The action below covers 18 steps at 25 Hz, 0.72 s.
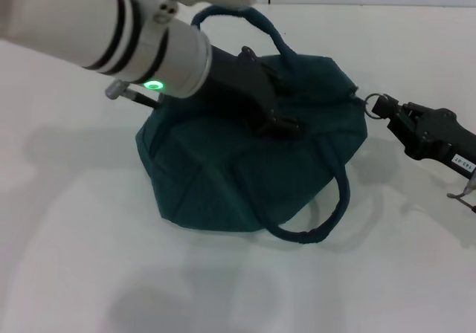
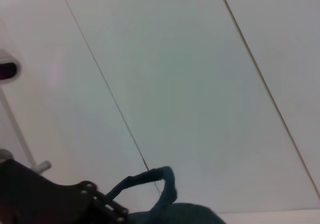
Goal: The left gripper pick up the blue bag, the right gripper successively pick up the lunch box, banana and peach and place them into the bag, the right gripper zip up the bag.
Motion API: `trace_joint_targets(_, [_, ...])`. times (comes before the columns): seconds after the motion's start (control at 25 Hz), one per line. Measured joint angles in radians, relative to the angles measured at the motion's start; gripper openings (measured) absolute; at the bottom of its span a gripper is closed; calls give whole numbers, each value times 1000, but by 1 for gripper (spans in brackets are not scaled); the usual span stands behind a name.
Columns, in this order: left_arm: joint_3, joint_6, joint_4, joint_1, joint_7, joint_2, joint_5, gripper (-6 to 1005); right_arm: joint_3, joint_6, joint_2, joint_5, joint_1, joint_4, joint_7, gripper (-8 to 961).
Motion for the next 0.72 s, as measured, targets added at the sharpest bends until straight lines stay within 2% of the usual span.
trace_joint_targets(0.2, [52,-78,8,1,-45,-1,71,511,0,-10,0,1,0,-2,2,8])
trace_joint_targets(0.4, [71,-101,24,7,-33,1,101,491,2,-18,-3,2,-1,-2,4,8])
trace_joint_targets(0.64, [68,-105,33,9,-32,1,102,254,2,-19,-4,3,0,-2,5,8])
trace_joint_targets(0.72, [67,-105,43,16,-29,0,100,222,3,-20,-5,3,0,-2,5,8])
